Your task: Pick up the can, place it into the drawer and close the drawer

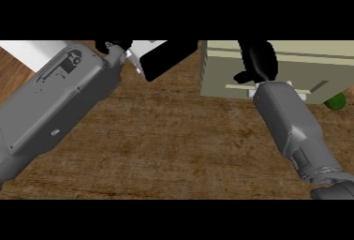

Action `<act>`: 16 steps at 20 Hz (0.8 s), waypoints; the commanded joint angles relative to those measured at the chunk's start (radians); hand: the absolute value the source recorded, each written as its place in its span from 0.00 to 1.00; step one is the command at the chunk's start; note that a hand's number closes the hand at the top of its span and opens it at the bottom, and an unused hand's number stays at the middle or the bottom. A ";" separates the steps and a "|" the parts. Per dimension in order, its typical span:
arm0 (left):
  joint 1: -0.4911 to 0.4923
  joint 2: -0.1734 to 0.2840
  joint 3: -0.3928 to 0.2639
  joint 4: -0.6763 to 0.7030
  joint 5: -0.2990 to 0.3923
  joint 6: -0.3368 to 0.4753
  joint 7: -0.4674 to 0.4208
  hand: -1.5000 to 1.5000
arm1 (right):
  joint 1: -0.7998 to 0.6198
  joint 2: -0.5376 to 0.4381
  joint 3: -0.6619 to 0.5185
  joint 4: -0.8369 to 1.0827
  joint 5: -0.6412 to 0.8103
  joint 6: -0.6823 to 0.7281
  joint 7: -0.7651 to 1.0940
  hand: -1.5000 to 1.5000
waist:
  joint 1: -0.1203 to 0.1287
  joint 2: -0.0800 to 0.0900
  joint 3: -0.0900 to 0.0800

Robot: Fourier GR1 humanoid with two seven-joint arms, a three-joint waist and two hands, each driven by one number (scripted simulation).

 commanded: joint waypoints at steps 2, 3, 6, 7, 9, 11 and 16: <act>0.023 0.036 0.020 -0.049 -0.004 -0.018 0.019 0.00 | -0.114 -0.048 -0.044 0.096 -0.011 -0.011 0.012 0.00 | 0.022 0.012 0.006; 0.043 0.035 0.010 -0.040 -0.018 -0.024 0.005 0.00 | -0.123 -0.032 -0.044 0.110 -0.011 -0.021 0.007 0.00 | 0.016 0.013 0.006; 0.029 0.023 -0.005 -0.080 -0.026 0.014 0.039 0.00 | -0.165 -0.024 -0.036 0.137 0.019 -0.045 0.078 0.00 | 0.031 0.015 0.006; 0.019 0.044 -0.003 -0.094 -0.030 0.012 0.057 0.00 | -0.185 -0.061 -0.046 0.148 0.006 -0.001 0.039 0.00 | 0.029 0.013 0.006; 0.034 0.031 -0.002 -0.126 -0.029 0.025 0.052 0.00 | -0.180 -0.080 -0.051 0.166 0.006 -0.012 0.032 0.00 | 0.034 0.016 0.007; 0.024 0.070 0.013 -0.119 -0.023 0.000 0.084 0.00 | -0.181 -0.097 -0.050 0.179 0.010 -0.014 0.016 0.00 | 0.024 0.016 0.007; 0.085 0.055 -0.001 -0.164 -0.043 0.006 0.047 0.00 | -0.242 -0.100 -0.106 0.203 -0.063 0.096 -0.091 0.00 | 0.036 0.019 0.007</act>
